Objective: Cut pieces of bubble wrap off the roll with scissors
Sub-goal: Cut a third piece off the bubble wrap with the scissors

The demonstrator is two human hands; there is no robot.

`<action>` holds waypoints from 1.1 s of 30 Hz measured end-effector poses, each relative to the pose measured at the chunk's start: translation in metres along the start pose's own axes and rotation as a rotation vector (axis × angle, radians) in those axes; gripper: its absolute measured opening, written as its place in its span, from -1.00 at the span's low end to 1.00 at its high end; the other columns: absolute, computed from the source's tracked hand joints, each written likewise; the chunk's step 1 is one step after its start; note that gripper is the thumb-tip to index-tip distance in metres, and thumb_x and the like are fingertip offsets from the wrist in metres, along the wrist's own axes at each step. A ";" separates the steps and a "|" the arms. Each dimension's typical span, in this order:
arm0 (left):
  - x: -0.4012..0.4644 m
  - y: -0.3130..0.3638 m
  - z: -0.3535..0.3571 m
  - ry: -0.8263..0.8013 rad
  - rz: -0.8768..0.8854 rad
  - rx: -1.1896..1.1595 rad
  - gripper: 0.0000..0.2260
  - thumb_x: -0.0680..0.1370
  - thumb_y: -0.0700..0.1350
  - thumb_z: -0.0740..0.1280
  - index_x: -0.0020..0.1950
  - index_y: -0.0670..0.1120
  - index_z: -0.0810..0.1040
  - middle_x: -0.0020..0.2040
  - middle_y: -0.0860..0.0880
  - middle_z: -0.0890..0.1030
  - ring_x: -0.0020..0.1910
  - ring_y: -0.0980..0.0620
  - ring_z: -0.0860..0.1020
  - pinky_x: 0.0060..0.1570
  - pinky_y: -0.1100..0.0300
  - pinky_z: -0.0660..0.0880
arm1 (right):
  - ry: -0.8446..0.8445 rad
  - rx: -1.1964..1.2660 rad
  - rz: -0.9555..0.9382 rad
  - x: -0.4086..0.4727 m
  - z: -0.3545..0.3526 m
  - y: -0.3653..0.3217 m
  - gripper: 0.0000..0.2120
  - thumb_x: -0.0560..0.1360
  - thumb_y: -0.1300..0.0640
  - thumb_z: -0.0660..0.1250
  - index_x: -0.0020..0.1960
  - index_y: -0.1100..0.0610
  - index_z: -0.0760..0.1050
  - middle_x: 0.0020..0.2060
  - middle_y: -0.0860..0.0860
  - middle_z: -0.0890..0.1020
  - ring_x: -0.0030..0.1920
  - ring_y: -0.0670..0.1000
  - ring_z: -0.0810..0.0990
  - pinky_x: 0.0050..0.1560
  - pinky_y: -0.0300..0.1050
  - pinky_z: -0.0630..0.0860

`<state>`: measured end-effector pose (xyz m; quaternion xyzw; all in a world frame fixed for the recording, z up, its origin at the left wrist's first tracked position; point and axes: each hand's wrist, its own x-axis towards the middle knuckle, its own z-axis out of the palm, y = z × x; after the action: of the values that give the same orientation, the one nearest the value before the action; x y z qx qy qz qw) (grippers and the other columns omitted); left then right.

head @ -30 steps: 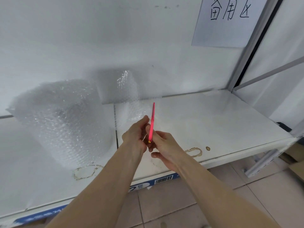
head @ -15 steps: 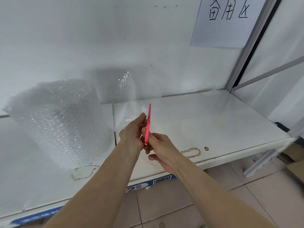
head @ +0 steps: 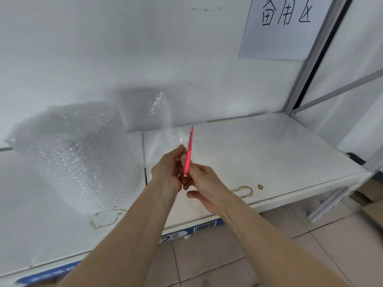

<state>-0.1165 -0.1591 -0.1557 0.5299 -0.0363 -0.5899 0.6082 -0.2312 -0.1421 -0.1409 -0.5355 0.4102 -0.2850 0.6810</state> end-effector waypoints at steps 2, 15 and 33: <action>0.000 0.000 0.000 0.006 0.012 0.002 -0.74 0.33 -0.03 0.56 -0.13 -0.12 0.60 -0.43 -0.04 0.46 -0.57 -0.02 0.40 -0.58 0.23 0.33 | 0.005 0.001 -0.006 0.001 -0.001 -0.001 -0.57 0.51 -0.25 0.30 -0.17 0.14 0.51 -0.36 0.01 0.51 -0.34 -0.06 0.45 -0.33 -0.18 0.38; -0.009 0.002 0.002 -0.019 0.031 -0.042 -0.81 0.35 -0.18 0.53 -0.19 -0.21 0.56 -0.43 -0.10 0.53 -0.55 -0.05 0.45 -0.55 0.18 0.36 | 0.051 0.054 -0.033 0.004 -0.002 -0.006 -0.59 0.52 -0.21 0.33 -0.17 0.15 0.51 -0.38 0.03 0.48 -0.36 -0.05 0.43 -0.34 -0.17 0.36; -0.010 0.015 0.010 -0.043 -0.066 -0.102 -0.76 0.36 0.02 0.56 -0.24 -0.07 0.58 -0.29 0.08 0.55 -0.28 0.07 0.51 -0.31 0.12 0.40 | 0.042 -0.039 -0.042 0.001 0.001 0.003 -0.58 0.53 -0.20 0.32 -0.16 0.18 0.50 -0.33 0.03 0.50 -0.34 -0.05 0.42 -0.37 -0.19 0.34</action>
<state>-0.1167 -0.1613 -0.1351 0.4865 -0.0019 -0.6217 0.6138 -0.2303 -0.1418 -0.1444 -0.5509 0.4187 -0.3023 0.6556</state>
